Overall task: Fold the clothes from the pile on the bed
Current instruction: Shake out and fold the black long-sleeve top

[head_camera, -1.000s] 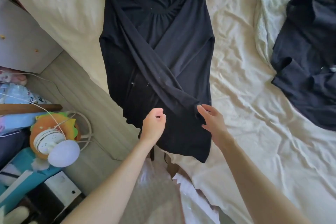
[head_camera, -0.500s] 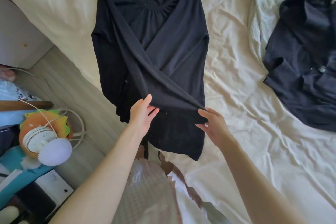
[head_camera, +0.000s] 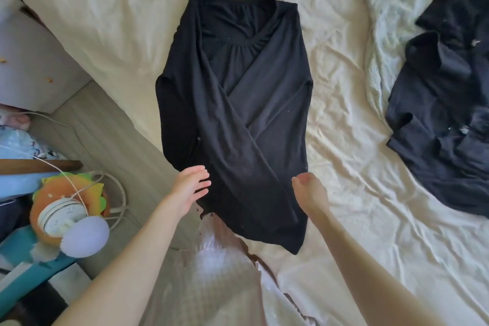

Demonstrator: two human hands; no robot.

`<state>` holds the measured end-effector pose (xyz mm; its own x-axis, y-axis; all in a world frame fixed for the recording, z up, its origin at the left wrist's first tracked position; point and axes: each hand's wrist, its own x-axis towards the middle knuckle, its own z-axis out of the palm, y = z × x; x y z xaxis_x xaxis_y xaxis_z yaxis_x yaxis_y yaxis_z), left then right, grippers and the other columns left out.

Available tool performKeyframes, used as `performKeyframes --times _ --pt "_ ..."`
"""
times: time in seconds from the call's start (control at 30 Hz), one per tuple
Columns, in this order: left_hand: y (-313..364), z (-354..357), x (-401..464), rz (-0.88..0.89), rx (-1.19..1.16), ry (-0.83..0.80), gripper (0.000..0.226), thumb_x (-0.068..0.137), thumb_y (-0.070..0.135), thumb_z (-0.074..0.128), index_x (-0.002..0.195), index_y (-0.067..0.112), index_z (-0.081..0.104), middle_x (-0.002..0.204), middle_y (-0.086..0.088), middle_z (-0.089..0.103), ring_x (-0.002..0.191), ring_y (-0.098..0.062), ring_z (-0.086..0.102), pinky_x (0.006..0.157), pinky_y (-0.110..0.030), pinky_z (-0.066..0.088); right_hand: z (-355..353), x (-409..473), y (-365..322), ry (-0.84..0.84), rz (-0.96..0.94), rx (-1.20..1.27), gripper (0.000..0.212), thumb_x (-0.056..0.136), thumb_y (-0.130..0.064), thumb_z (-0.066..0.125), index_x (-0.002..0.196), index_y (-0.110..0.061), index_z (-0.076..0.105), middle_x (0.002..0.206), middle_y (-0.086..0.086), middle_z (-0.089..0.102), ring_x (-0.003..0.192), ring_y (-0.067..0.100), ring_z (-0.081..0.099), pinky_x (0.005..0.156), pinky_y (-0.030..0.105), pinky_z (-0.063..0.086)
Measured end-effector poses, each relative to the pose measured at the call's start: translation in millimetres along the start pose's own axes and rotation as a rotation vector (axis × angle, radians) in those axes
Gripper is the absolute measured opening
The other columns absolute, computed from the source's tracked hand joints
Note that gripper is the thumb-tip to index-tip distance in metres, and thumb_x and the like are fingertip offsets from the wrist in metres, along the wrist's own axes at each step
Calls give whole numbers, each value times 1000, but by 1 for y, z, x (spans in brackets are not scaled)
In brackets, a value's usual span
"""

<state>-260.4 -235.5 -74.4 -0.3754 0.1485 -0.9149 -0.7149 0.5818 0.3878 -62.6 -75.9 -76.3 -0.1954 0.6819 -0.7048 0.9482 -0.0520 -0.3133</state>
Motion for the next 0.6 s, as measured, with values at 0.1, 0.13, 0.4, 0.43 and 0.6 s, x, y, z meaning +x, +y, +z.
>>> performKeyframes --times 0.1,0.13,0.4,0.43,0.6 --pt "28 -18 10 59 -56 26 33 95 5 52 128 8 50 111 -8 60 103 -24 59 85 -34 48 -3 17 -56 -12 -133 14 25 90 -16 40 65 -13 34 57 2 38 54 20 35 50 30 25" --pt "39 -23 14 78 -65 42 32 95 5 51 127 8 51 112 -8 60 103 -23 59 86 -34 48 -3 24 -77 -28 -169 25 24 91 -17 40 67 -14 40 59 -1 43 59 19 41 52 30 28" --pt "133 -41 63 150 -136 100 27 95 9 51 122 10 57 115 -6 63 99 -18 61 79 -27 50 8 99 -244 -126 -263 212 29 95 -23 45 117 -11 60 102 -1 61 92 16 52 89 34 46" --pt "141 -41 70 137 -144 99 29 95 9 51 124 9 56 117 -6 62 100 -17 61 81 -27 50 10 109 -264 -131 -262 232 29 95 -23 44 116 -10 60 100 -1 61 89 14 52 86 33 47" --pt "163 -32 101 61 -256 69 43 94 23 55 134 9 48 110 1 58 103 -16 56 87 -30 45 29 151 -341 -131 -237 318 40 96 -29 44 122 -1 56 98 18 63 82 26 60 88 34 49"
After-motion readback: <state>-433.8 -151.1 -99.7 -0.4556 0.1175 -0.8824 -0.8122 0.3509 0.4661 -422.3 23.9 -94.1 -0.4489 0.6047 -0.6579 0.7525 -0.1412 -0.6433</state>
